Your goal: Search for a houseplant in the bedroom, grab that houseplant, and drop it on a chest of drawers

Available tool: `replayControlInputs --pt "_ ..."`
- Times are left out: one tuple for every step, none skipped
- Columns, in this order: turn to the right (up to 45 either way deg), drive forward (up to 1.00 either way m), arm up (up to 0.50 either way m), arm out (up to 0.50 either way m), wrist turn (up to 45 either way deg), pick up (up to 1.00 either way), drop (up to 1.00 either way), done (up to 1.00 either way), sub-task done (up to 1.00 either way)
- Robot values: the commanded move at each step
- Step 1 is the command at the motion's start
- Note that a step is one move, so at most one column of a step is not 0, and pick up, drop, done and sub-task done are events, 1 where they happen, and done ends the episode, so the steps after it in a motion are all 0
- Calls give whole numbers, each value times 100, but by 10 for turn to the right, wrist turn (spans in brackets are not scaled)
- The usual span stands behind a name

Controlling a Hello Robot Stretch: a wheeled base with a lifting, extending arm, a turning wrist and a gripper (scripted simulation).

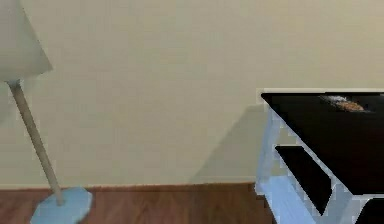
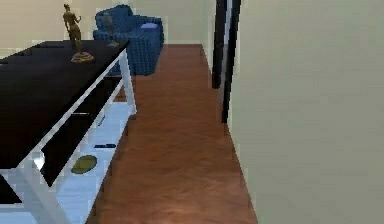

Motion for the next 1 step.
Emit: replayControlInputs --pt "0 10 0 0 0 0 0 0 0"
